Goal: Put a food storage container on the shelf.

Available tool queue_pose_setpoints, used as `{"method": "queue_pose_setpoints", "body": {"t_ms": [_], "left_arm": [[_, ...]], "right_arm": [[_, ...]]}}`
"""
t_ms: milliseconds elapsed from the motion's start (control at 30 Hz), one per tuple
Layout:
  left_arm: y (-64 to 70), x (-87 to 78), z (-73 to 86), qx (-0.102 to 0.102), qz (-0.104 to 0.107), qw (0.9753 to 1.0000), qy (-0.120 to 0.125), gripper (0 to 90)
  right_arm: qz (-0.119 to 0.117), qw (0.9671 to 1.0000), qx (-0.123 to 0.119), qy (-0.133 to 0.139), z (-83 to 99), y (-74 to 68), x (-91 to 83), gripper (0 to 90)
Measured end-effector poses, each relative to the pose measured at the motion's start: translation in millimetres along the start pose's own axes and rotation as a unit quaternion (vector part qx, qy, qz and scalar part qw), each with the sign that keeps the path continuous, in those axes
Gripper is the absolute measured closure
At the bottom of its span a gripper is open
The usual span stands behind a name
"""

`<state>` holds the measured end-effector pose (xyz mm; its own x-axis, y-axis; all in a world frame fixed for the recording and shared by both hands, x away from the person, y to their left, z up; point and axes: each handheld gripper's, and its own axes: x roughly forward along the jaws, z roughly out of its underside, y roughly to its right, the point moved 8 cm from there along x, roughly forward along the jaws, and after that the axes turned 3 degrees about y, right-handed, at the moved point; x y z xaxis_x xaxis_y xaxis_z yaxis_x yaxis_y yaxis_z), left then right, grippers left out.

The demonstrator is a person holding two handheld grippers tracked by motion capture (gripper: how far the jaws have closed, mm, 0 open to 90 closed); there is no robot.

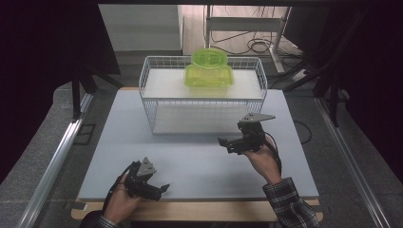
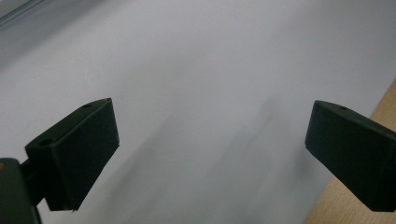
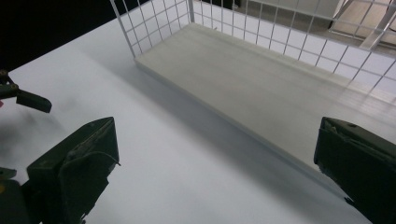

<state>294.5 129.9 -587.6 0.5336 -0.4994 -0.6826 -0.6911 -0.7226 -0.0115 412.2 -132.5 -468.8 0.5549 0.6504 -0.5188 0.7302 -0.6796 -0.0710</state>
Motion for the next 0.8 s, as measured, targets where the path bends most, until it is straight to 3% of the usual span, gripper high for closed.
{"method": "queue_pose_setpoints", "body": {"t_ms": [800], "left_arm": [[0.5,0.4,0.5,0.018,-0.005,0.9998,0.002,1.8]], "right_arm": [[0.012,0.9998,0.009,-0.013,42.5,5.8,-13.6,0.0]]}}
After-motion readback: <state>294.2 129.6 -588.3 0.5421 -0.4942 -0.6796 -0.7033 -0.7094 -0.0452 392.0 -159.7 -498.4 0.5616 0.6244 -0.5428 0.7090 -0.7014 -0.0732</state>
